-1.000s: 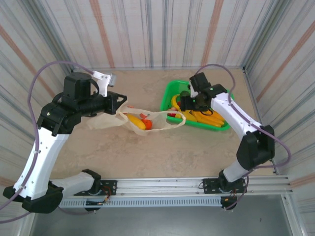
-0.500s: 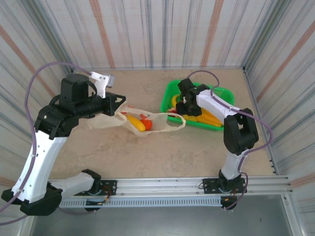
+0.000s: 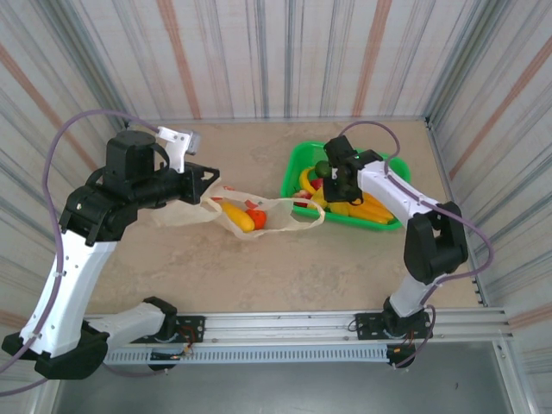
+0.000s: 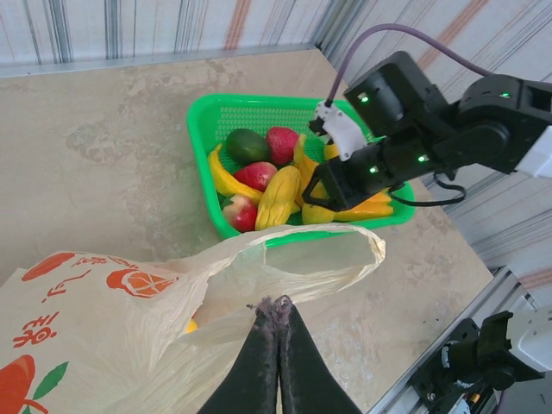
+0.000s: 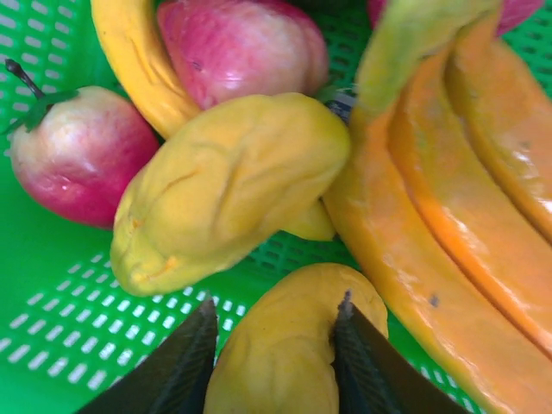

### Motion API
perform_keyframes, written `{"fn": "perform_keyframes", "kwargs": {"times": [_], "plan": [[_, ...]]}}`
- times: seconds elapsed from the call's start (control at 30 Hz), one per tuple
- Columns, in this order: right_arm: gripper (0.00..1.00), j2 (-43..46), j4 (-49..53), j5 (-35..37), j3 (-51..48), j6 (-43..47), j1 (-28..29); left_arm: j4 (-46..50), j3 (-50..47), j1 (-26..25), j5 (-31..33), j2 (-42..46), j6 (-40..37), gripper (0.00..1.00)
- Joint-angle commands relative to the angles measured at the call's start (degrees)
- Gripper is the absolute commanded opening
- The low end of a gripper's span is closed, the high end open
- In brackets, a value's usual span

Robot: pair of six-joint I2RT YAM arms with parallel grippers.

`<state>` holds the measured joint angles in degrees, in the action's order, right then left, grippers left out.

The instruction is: Place the fake fruits into the plastic bag and tie a complex knot

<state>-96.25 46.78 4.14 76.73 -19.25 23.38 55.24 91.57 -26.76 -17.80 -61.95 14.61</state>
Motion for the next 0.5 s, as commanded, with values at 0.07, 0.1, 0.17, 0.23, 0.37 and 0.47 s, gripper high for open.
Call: {"fn": "perform_keyframes", "kwargs": {"times": [0.07,0.1,0.17,0.23,0.37,0.47], "plan": [[0.32,6.6,2.8,-2.5,-1.8,0.2,-3.4,0.2,0.1,-0.5,1.1,0.8,-1.5,0.00],[0.32,7.7,3.0,-3.0,-2.0,0.3,-4.3,0.1,0.1,-0.6,1.2,0.7,-1.5,0.00],[0.30,9.7,2.8,-4.4,-2.5,0.1,-6.1,0.0,0.1,-0.6,1.2,0.6,-1.5,0.00],[0.30,11.6,2.4,-7.1,-2.9,-0.6,-7.9,0.0,0.3,-0.6,1.1,0.4,-1.4,0.00],[0.30,15.9,2.6,-11.2,-0.6,-1.4,-10.0,0.1,0.5,-0.6,1.3,0.0,-1.5,0.00],[0.30,18.7,4.0,-16.4,5.0,-1.8,-10.4,0.2,0.5,-0.6,1.4,-0.1,-1.4,0.00]]}}
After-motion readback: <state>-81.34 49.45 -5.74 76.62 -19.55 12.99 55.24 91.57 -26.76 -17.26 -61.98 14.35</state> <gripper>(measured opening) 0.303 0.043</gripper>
